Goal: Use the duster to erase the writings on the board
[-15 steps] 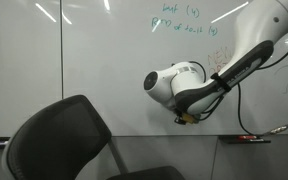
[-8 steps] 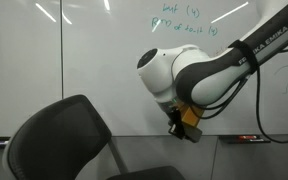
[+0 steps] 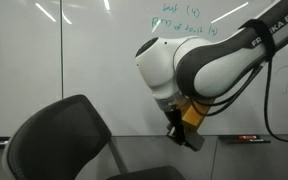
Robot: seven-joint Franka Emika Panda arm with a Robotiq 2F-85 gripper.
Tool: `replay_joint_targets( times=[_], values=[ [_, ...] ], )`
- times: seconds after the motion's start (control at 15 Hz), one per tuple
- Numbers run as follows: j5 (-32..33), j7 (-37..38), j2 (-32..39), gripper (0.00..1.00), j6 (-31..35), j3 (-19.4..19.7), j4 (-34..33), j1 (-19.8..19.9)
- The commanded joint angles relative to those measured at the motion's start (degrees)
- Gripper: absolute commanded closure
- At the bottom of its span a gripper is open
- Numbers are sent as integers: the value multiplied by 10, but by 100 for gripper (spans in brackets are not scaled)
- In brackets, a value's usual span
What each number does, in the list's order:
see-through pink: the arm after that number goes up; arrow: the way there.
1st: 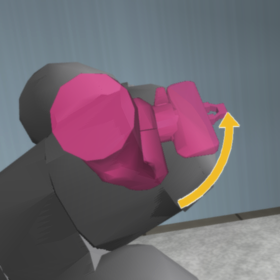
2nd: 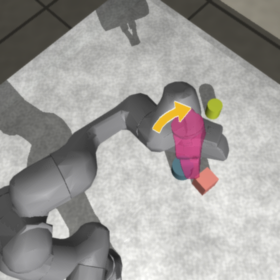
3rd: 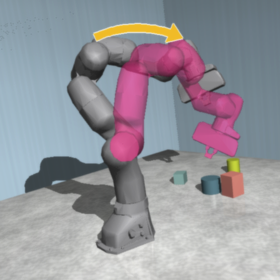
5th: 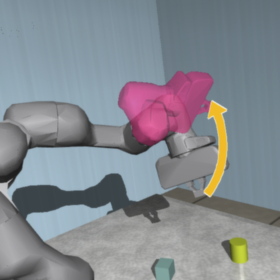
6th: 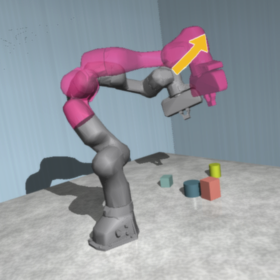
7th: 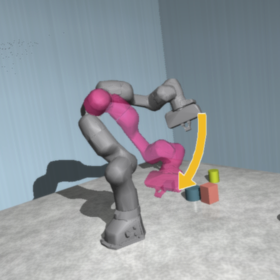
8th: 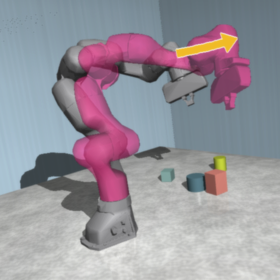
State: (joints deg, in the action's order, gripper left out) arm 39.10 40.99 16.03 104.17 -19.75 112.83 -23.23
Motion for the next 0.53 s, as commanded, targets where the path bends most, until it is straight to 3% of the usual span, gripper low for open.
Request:
replay_joint_targets(
  times=[0.0, 0.47],
  values=[
    [-42, -18, -28, 69, 22, 5, 25, -4],
    [-70, -15, 26, 69, 83, 0, 36, -38]
  ],
)
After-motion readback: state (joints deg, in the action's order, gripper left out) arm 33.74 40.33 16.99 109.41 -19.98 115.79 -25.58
